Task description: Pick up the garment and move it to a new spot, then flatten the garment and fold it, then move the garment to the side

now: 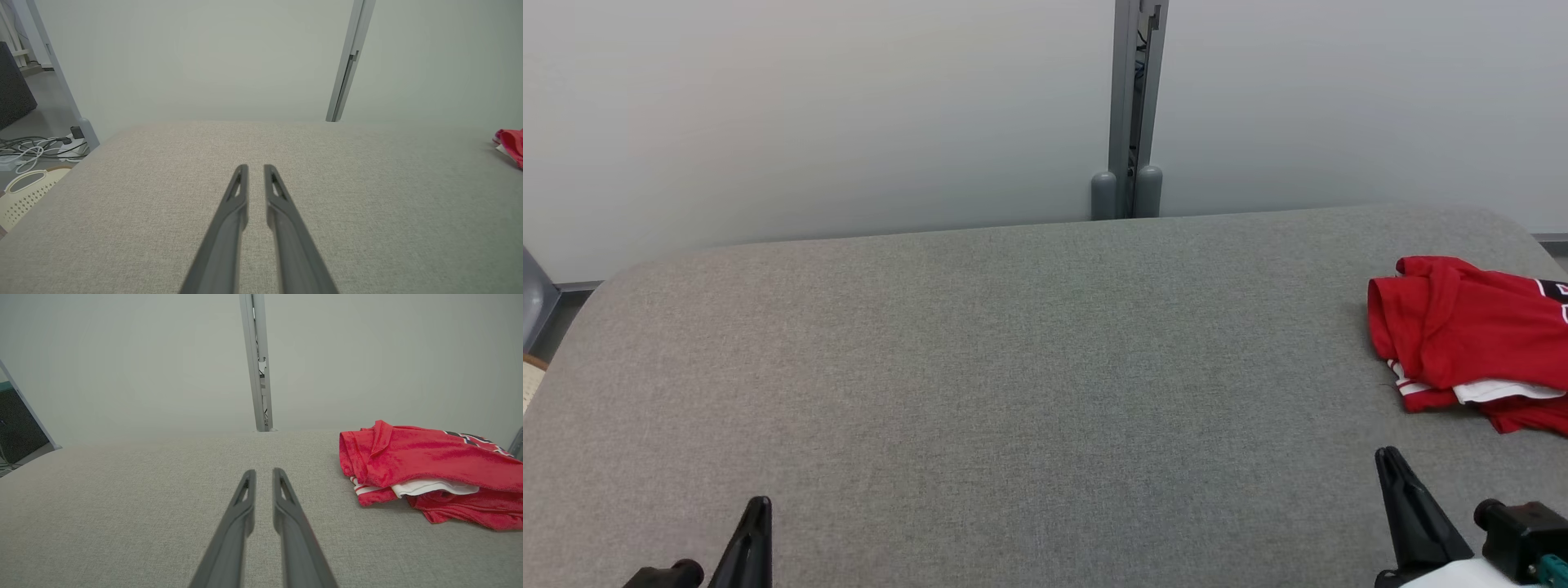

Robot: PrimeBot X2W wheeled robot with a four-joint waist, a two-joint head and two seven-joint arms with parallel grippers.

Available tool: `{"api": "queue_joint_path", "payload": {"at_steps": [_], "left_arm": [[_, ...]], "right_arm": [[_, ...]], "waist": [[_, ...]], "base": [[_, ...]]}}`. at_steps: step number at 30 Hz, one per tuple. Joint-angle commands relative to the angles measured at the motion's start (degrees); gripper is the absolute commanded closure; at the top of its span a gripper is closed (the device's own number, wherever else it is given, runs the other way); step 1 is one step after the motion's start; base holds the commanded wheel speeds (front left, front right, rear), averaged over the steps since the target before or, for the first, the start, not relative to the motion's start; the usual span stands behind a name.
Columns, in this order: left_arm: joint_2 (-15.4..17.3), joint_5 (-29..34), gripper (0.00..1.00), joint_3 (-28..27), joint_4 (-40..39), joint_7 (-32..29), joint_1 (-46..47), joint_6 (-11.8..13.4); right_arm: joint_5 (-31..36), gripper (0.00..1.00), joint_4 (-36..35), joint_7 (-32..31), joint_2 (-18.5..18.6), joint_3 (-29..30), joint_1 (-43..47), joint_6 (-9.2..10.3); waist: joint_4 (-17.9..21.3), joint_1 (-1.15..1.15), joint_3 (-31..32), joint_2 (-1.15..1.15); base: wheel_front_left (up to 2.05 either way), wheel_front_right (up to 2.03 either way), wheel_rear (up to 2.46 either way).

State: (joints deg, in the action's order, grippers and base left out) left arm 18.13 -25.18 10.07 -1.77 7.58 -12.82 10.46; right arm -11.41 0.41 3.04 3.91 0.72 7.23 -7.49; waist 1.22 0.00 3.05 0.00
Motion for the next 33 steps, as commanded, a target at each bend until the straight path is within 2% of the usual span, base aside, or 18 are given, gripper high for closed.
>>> {"api": "queue_joint_path", "payload": {"at_steps": [1, 4, 14, 33], "left_arm": [[-0.4, -0.1, 1.0, 0.1, 0.4, 0.0, -0.1, -0.1], [-1.6, -0.8, 1.0, 0.5, 1.6, -0.1, -0.3, -0.2], [-3.3, -11.0, 1.0, -1.7, 3.7, -1.9, 2.6, -2.8], [-6.0, -25.7, 1.0, -5.1, 7.0, -4.6, 7.1, -6.7]], "right_arm": [[-0.1, 1.0, 0.4, 0.0, -0.1, 0.0, 0.2, 0.0], [-0.9, 1.0, 1.9, -0.1, -0.5, -0.1, 0.9, 0.0], [-13.0, 1.0, 3.5, -1.4, -0.4, 0.6, -1.3, 0.0], [-30.5, 1.0, 6.1, -3.3, -0.4, 1.7, -4.5, 0.0]], "waist": [[0.0, 0.0, 0.0, 0.0], [0.0, 0.0, 0.0, 0.0], [-0.1, 0.0, -0.3, 0.0], [-0.3, 0.0, -0.8, 0.0]], "base": [[0.0, 0.0, 0.0], [0.0, 0.0, 0.0], [0.0, 0.0, 0.0], [0.0, 0.0, 0.0]]}}
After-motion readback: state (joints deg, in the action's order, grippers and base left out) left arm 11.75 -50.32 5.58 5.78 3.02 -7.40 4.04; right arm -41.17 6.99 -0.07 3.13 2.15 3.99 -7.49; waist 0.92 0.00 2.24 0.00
